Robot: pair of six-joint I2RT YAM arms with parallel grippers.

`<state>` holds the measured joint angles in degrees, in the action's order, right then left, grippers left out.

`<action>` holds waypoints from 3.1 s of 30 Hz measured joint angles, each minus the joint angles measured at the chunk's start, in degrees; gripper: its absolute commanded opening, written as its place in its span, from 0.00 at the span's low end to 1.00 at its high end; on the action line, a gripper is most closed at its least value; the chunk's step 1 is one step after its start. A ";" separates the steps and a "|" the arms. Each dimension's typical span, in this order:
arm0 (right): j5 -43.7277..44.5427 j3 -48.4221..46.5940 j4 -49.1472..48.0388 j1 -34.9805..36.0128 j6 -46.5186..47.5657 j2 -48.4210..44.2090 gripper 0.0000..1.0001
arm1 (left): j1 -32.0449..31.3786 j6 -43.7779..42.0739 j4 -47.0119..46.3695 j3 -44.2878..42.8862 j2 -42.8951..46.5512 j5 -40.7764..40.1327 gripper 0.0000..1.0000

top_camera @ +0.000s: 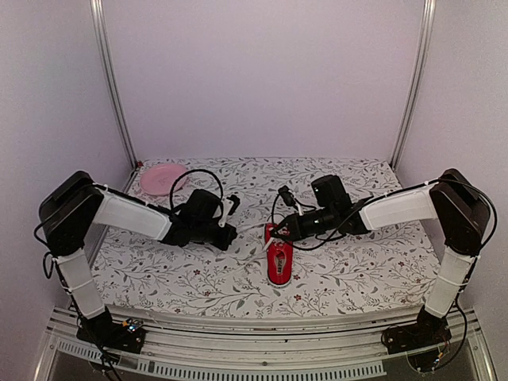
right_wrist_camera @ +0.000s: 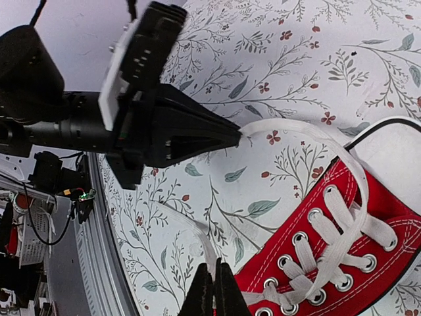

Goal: Tie the shoes

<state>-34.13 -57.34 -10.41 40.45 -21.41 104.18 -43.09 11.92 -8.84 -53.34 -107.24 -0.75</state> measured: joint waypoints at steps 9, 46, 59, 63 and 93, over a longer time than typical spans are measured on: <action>2.25 -0.04 -0.02 0.00 -1.57 -0.09 0.02 | -4.22 11.02 4.76 1.42 13.57 10.80 0.00; 5.25 -2.34 -0.09 -0.33 -4.90 -0.09 0.02 | -13.51 24.61 7.65 -3.26 13.11 17.92 0.48; 4.72 -0.28 -1.38 -0.33 -5.38 -2.64 0.02 | -7.17 17.31 -5.60 0.00 8.79 13.14 0.44; 4.87 -0.20 -1.40 -0.33 -5.92 -2.89 0.02 | -7.32 16.11 -10.84 -0.07 5.05 13.20 0.44; 4.92 0.00 -1.64 -0.68 -7.17 -3.02 0.11 | -8.17 16.37 -28.41 -1.62 -4.07 14.16 0.00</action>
<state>-29.21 -57.34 -12.05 39.77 -28.58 101.16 -51.27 28.29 -37.26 -54.96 -111.31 13.41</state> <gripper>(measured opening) 0.026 0.092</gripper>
